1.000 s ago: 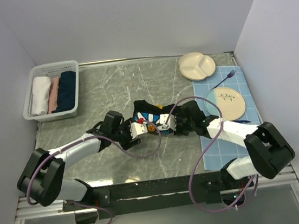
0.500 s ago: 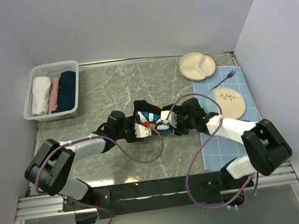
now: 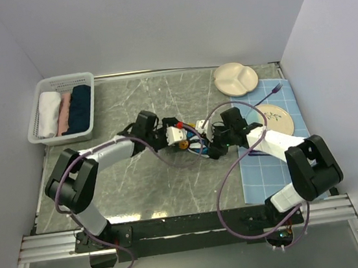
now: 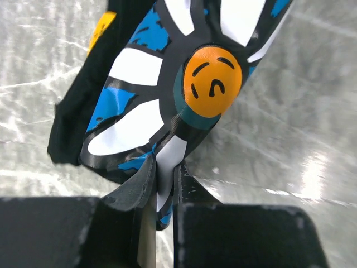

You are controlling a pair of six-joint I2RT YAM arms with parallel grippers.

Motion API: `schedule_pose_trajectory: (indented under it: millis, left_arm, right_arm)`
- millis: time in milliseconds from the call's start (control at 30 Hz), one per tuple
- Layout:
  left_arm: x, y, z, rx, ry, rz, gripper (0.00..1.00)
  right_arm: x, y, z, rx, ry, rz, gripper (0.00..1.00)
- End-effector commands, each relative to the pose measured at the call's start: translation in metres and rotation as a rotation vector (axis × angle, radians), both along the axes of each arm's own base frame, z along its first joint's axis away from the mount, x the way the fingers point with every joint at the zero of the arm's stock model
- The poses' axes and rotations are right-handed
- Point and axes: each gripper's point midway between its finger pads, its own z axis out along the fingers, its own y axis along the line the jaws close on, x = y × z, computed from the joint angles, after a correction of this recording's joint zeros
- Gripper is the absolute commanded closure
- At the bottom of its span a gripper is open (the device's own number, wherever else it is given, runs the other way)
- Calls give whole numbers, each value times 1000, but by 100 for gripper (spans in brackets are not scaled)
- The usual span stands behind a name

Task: Roll the t-shirts
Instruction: Roll the T-shirt to the center of the board.

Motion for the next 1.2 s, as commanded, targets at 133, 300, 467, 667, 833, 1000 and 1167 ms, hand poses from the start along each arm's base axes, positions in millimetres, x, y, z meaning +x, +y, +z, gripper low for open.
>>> schedule_pose_trajectory:
  millis: [133,300,467,667,833,1000,1167]
  left_arm:
    - [-77,-1,29,22,541,-139,94]
    - [-90,1,30,34,757,-107,96]
    - [-89,7,29,42,939,-56,97]
    - [-37,5,30,-57,1087,51,96]
    - [14,1,14,-71,1107,114,94]
    - [41,5,-9,-87,1130,176,93]
    - [51,6,-27,-141,1190,256,91]
  right_arm:
    - [-15,3,21,104,327,-39,75]
    - [-38,4,27,139,562,-34,75]
    - [-26,8,42,180,698,-22,76]
    - [12,-2,37,218,824,-94,75]
    - [51,-11,30,251,835,-159,75]
    - [74,-13,7,243,894,-211,74]
    - [98,-7,-1,265,898,-276,71]
